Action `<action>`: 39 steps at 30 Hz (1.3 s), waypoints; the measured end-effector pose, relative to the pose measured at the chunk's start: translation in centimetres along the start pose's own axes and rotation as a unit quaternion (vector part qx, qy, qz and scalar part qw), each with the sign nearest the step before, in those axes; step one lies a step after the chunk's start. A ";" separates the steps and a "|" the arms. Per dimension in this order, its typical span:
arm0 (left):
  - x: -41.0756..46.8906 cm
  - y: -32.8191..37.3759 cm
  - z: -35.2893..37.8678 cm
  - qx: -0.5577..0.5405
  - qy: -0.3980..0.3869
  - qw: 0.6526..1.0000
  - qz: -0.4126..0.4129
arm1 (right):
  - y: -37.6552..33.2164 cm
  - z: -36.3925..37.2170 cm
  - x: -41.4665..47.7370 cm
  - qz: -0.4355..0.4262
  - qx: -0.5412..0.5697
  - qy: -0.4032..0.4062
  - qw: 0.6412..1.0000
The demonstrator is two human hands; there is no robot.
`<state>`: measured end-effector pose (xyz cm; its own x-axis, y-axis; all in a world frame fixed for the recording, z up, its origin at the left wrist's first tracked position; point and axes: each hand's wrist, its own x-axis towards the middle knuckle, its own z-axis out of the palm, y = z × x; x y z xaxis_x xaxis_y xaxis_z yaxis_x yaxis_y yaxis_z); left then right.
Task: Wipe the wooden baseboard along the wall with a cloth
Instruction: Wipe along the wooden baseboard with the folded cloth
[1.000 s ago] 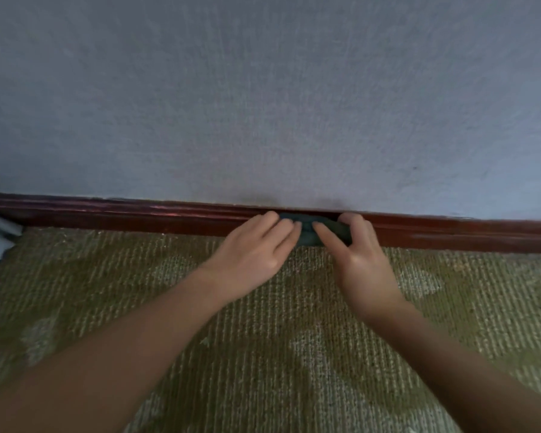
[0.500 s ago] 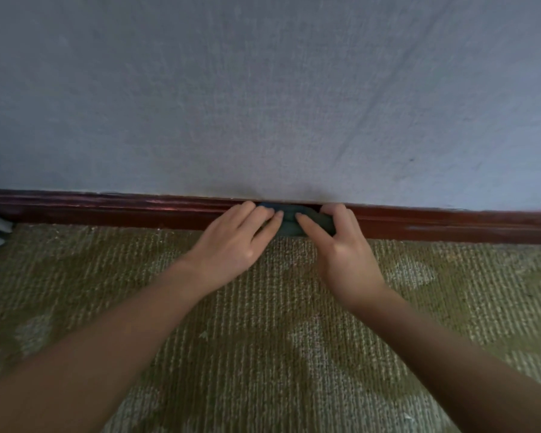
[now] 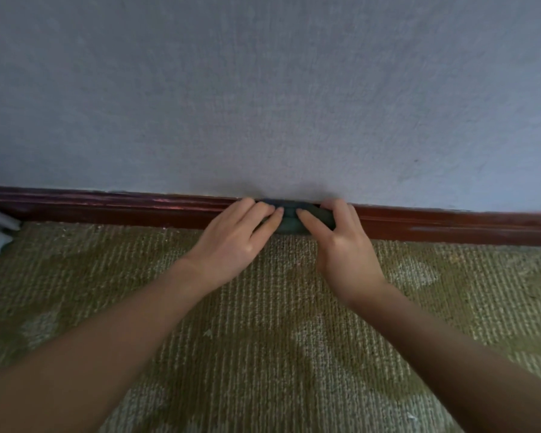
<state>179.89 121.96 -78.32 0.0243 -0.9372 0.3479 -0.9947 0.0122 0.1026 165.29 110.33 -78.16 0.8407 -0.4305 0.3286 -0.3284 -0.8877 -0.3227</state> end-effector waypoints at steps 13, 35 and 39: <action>-1.4 -1.1 -0.6 0.049 -0.030 0.998 0.005 | -1.3 0.4 0.6 -0.016 -0.013 -0.038 0.999; -2.2 -2.1 -2.3 0.159 -0.065 0.984 0.041 | -3.5 1.1 1.8 -0.006 -0.021 -0.113 0.993; -2.9 -2.6 -2.4 0.145 -0.067 0.987 0.028 | -3.5 1.1 2.2 -0.046 -0.033 -0.134 0.989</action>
<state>182.62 125.51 -77.36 -0.0257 -0.9758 0.2172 -0.9815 -0.0167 -0.1909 168.71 112.69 -77.25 0.9490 -0.2973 0.1045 -0.2660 -0.9335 -0.2403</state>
